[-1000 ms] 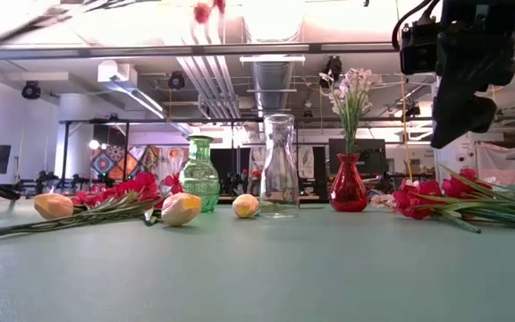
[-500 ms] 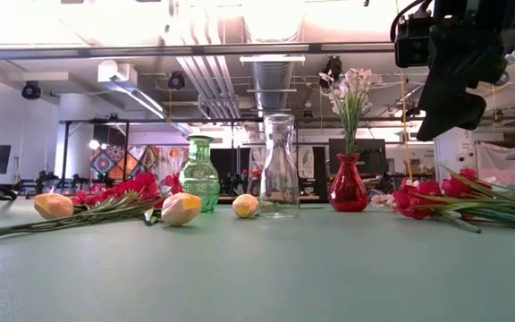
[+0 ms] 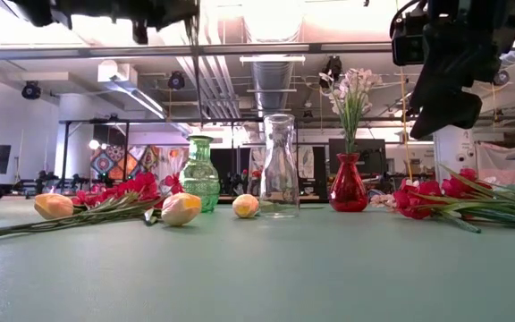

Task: Sort flowers into vase by color
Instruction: Put the bottom left red flower into the green vase

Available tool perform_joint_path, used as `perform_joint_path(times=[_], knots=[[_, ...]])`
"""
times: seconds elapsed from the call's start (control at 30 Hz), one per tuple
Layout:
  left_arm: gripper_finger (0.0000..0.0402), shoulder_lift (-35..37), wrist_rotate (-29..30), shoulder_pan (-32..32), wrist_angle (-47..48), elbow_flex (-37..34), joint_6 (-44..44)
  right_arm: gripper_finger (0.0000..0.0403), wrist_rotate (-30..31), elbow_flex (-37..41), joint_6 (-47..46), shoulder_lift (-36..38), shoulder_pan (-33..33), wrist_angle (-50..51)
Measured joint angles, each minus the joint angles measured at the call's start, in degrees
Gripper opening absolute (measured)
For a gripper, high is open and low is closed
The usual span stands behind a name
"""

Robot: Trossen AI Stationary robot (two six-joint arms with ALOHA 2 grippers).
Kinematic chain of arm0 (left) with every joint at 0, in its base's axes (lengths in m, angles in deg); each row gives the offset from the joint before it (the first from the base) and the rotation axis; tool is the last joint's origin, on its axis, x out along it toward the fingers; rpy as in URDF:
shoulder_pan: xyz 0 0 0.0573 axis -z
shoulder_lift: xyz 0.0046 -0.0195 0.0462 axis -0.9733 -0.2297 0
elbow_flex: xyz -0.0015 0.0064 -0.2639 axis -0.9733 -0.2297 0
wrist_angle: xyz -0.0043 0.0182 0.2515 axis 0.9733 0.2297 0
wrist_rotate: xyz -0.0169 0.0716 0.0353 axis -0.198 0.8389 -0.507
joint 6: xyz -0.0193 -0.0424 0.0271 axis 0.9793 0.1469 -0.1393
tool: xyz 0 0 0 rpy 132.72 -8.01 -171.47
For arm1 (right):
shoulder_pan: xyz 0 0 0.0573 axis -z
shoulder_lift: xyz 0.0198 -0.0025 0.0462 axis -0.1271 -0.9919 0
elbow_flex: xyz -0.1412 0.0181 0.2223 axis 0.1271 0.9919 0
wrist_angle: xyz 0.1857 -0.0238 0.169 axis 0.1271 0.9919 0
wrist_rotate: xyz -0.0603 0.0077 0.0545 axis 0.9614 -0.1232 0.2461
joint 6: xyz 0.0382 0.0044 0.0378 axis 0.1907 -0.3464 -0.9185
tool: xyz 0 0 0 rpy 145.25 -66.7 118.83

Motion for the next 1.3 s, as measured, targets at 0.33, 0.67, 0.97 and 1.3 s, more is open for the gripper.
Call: perform_joint_path(times=[0.33,0.67,0.97,1.3], knots=[[0.0000,-2.5,-1.0,-3.6,0.6,0.2,0.2,0.0249,0.0,0.0,-0.3,0.0,0.0,-0.4],[0.0000,-7.2,1.5,-3.6,0.7,-0.1,5.2,0.0249,0.0,0.0,-0.2,0.0,0.0,-1.1],[0.0032,-7.1,1.6,-3.6,6.3,-0.1,11.3,0.0249,0.0,0.0,-0.2,0.0,0.0,-1.1],[0.0124,-7.1,1.6,-3.2,10.5,-0.1,13.6,0.0249,-0.1,0.0,-0.2,0.0,0.0,-1.1]])
